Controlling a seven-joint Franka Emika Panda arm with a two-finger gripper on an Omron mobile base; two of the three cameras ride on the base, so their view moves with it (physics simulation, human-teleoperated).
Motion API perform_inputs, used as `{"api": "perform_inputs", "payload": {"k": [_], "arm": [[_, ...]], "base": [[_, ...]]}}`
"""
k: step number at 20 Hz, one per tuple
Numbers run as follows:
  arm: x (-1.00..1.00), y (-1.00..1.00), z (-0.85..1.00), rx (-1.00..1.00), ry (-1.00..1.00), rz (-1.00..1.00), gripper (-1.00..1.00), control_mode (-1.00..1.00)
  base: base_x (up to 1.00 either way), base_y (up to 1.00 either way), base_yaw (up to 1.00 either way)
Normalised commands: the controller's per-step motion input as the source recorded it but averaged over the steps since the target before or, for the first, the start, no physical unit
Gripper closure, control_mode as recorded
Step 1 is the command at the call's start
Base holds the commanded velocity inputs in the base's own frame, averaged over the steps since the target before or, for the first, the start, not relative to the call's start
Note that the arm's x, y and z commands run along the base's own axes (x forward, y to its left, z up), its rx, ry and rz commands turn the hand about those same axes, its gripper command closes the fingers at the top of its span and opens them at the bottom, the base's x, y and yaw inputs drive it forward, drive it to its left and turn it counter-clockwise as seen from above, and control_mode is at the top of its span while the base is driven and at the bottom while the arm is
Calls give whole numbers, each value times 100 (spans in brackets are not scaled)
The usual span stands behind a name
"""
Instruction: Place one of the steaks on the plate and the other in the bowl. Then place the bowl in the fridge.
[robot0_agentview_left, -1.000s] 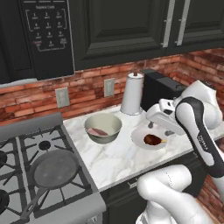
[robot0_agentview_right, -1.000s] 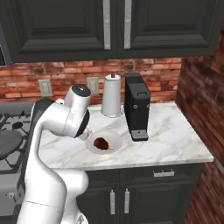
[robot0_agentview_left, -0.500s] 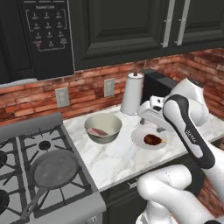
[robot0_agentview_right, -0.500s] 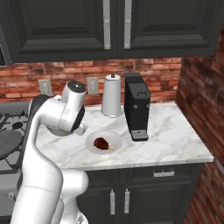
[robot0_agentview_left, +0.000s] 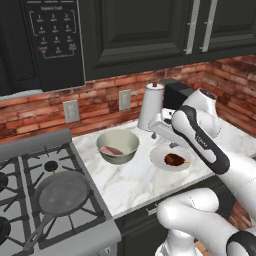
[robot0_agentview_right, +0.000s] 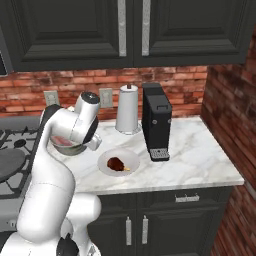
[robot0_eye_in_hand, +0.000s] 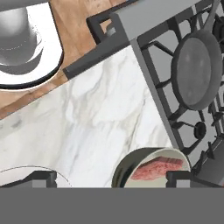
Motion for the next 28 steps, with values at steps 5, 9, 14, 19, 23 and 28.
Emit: {"api": "perform_inputs", "payload": {"k": [5, 9, 14, 19, 23, 28], "arm": [[47, 23, -21, 0, 7, 0, -100, -100], [26, 28, -17, 0, 0, 0, -100, -100], [16, 3, -38, 0, 0, 0, -100, -100], [15, 0, -26, 0, 0, 0, -100, -100], [20, 2, -16, 0, 0, 0, -100, -100], [29, 7, -13, 0, 0, 0, -100, -100]], "base": [[0, 0, 0], [0, 0, 0], [0, 0, 0], [0, 0, 0], [0, 0, 0], [0, 0, 0]]}}
